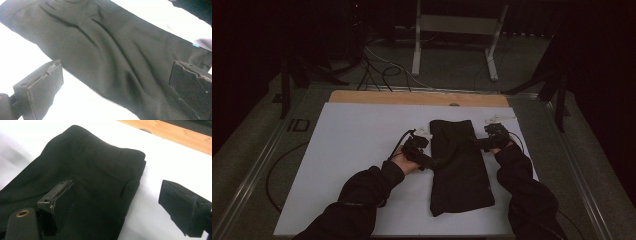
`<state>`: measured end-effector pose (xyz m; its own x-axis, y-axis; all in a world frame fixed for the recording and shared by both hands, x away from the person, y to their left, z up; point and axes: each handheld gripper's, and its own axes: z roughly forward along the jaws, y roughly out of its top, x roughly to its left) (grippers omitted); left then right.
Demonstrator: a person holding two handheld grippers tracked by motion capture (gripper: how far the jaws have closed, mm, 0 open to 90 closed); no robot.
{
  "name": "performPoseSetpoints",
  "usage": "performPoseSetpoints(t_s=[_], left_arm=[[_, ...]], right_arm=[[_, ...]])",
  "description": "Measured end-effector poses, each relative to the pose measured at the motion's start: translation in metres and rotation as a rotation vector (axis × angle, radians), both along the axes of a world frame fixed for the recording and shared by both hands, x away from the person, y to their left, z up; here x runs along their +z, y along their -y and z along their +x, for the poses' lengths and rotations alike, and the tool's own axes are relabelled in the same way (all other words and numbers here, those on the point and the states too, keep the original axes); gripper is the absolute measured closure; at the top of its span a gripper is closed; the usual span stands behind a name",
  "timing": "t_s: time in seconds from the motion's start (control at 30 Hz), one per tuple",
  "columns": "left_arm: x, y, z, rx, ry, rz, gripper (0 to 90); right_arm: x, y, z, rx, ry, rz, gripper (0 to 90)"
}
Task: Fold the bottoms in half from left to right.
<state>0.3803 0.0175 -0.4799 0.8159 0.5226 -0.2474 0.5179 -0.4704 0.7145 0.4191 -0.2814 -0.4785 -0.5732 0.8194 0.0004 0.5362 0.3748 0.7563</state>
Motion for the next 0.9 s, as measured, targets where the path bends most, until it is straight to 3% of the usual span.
performPoseSetpoints(t_s=[0.27, 0.47, 0.9], left_arm=[[0.000, -0.005, 0.012, 0.032, -0.006, 0.004, 0.2], [-0.002, -0.007, 0.025, 0.076, -0.032, -0.011, 0.2], [-0.009, -0.006, 0.041, 0.113, -0.052, -0.015, 0.2]], right_arm=[[-0.003, 0.001, 0.005, 0.005, -0.008, -0.009, 13.4], [-0.005, 0.000, 0.009, -0.001, -0.007, 0.008, 13.4], [-0.010, -0.005, 0.016, 0.011, -0.008, 0.002, 13.4]])
